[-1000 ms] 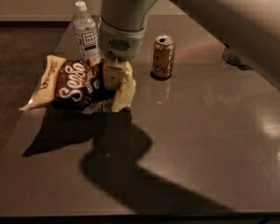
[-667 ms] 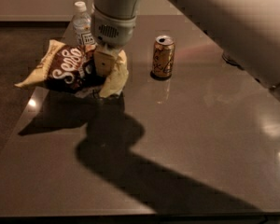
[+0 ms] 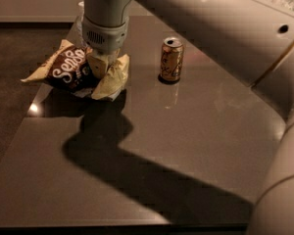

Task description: Move brown chip bag near blue plastic bottle

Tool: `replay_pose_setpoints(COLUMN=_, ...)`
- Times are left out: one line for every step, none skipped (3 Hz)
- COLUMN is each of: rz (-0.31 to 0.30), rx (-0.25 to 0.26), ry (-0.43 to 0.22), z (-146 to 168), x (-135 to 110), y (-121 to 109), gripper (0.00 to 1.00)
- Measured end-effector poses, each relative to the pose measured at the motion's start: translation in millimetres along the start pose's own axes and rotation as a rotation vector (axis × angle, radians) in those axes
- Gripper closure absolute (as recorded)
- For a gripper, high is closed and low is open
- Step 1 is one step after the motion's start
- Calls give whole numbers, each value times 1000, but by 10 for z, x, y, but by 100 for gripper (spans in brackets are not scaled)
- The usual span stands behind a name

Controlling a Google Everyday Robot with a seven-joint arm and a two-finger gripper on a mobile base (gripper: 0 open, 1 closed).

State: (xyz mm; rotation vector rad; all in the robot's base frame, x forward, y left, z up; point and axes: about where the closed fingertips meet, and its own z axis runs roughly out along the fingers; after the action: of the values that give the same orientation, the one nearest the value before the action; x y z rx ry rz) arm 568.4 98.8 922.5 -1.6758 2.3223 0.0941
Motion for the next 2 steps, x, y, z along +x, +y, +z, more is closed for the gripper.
replay_pose_setpoints(rz=14, rx=3, ry=37, z=199, x=-50, y=4, gripper=86)
replay_pose_setpoints(rz=4, rx=-9, ry=56, z=375, x=-129, y=37, gripper=62)
